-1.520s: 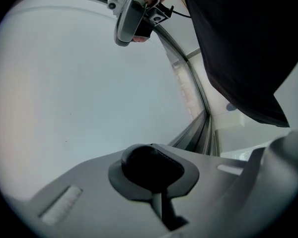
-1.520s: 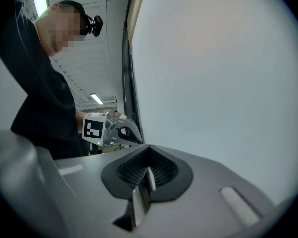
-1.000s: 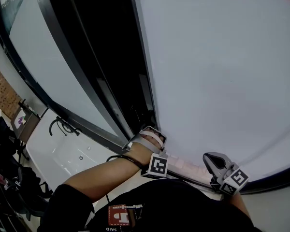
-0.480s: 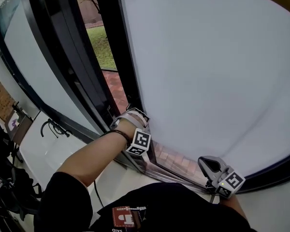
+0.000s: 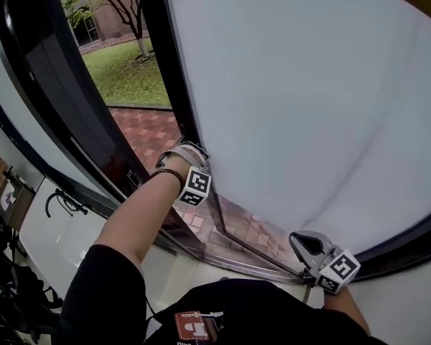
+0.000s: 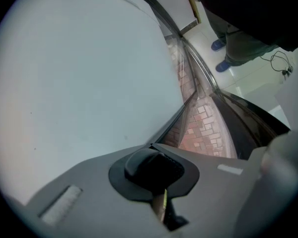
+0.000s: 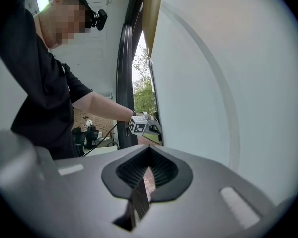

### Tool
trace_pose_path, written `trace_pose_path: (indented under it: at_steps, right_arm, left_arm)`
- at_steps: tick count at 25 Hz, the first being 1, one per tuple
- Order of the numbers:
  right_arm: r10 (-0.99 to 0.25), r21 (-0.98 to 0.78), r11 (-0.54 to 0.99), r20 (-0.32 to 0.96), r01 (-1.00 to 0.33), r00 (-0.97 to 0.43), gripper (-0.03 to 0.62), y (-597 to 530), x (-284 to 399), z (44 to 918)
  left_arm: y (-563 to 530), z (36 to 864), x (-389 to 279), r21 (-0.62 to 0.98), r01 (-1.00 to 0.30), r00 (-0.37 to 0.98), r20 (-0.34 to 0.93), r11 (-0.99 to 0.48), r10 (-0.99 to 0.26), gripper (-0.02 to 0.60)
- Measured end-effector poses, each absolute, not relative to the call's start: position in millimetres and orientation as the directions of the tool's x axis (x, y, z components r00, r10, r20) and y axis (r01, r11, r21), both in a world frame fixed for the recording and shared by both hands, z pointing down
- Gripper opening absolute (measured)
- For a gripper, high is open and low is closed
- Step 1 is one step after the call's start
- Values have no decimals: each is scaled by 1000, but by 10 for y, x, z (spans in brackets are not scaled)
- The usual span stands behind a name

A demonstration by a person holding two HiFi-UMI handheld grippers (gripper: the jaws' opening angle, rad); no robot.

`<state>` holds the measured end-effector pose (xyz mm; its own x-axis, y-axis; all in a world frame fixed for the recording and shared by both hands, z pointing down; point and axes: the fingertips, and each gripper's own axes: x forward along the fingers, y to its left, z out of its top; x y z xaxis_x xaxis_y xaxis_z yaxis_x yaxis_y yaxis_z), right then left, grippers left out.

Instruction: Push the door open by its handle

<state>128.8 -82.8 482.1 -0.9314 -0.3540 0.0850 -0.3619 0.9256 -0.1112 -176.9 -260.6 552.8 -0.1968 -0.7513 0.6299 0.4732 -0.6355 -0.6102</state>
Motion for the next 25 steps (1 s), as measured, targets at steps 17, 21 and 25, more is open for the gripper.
trace_pose_path:
  at_steps: [17,21,25]
  right_arm:
    - [-533,-86,832,150,-548,-833,1,-1743,1377,4883]
    - [-494,-20,862,188,-506,-849,0,-1955,1385,4721]
    - [-460,-17,883,173,-469,-871,0,-2243,1354,4521]
  left_arm:
    - [-4473,5498,-1140,-586,611,-28,655,-531,-755,1]
    - [-4825,5471,-957,-578,614,-4,678,-537,-735,0]
    - [-5208,5427,-641,-587,623,36,681,-517,-731,0]
